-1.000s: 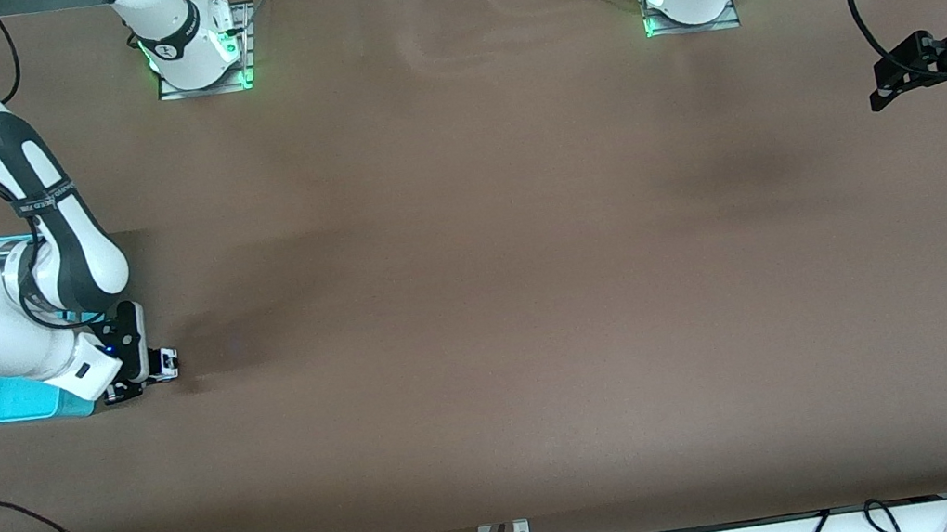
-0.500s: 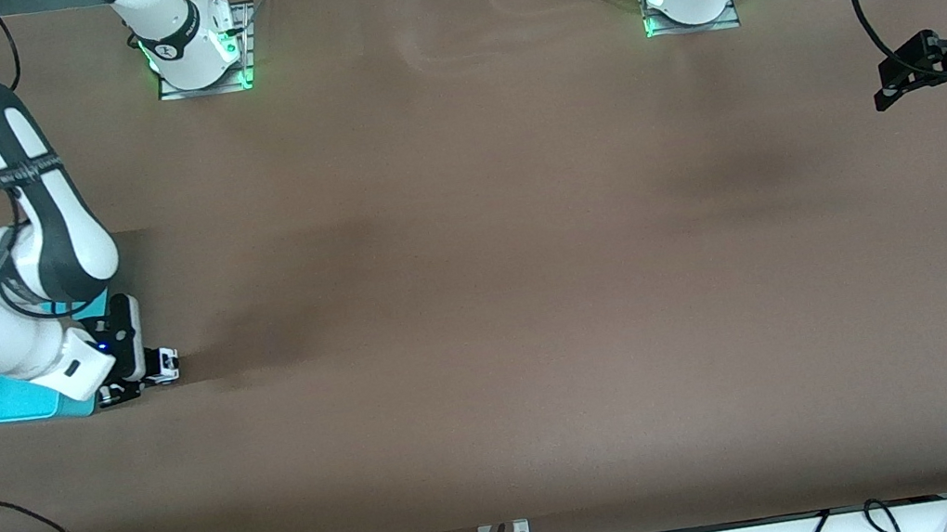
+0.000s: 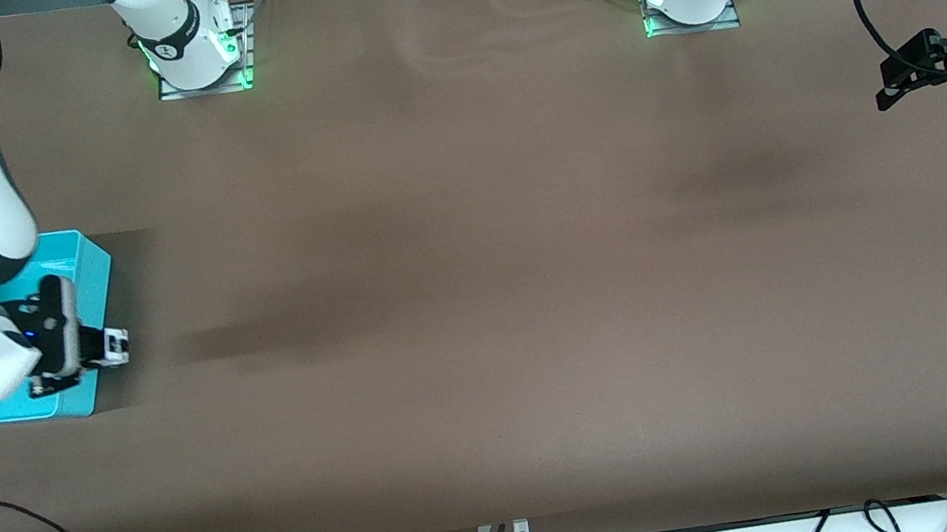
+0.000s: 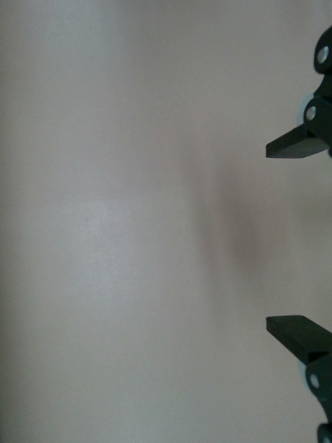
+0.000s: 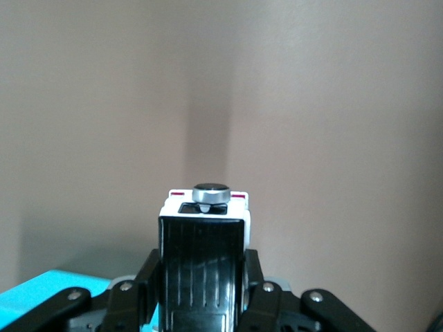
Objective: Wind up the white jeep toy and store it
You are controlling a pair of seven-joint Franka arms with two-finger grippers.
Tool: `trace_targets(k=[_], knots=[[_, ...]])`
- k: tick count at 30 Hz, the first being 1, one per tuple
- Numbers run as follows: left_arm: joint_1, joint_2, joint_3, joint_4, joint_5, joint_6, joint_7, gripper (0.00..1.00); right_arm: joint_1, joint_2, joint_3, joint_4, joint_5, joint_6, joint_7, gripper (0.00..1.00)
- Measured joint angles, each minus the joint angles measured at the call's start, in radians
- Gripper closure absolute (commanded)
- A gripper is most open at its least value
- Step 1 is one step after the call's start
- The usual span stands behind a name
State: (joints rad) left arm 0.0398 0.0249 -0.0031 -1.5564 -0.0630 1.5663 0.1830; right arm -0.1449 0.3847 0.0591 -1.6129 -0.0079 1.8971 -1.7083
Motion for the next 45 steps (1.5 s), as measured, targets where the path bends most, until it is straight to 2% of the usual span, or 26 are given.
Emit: trace_targets(k=[6,11,19,23,28,38,45], knots=[[0.002,0.000,0.001,0.012,0.000,0.000,0.000,0.00,-0.004,-0.047,-0.071,-0.010,0.000,-0.070,-0.034,0.80],[0.003,0.000,0.001,0.012,0.000,0.000,0.000,0.00,-0.008,-0.075,-0.141,-0.068,0.000,-0.073,-0.090,0.80],[0.002,0.000,0.000,0.012,0.000,0.000,0.000,0.00,-0.013,-0.132,-0.221,-0.263,0.002,0.064,-0.172,0.80],[-0.001,0.000,-0.002,0.012,0.016,-0.001,0.000,0.00,-0.013,-0.147,-0.240,-0.344,0.009,0.134,-0.209,0.80],[-0.003,0.001,-0.005,0.012,0.025,-0.001,0.000,0.00,-0.013,-0.148,-0.258,-0.386,0.013,0.185,-0.222,0.80],[-0.003,0.001,-0.005,0.012,0.025,-0.016,0.000,0.00,-0.043,-0.124,-0.281,-0.410,0.034,0.234,-0.238,0.80],[-0.003,0.001,-0.006,0.012,0.025,-0.021,0.000,0.00,-0.089,-0.066,-0.285,-0.416,0.098,0.309,-0.308,0.80]])
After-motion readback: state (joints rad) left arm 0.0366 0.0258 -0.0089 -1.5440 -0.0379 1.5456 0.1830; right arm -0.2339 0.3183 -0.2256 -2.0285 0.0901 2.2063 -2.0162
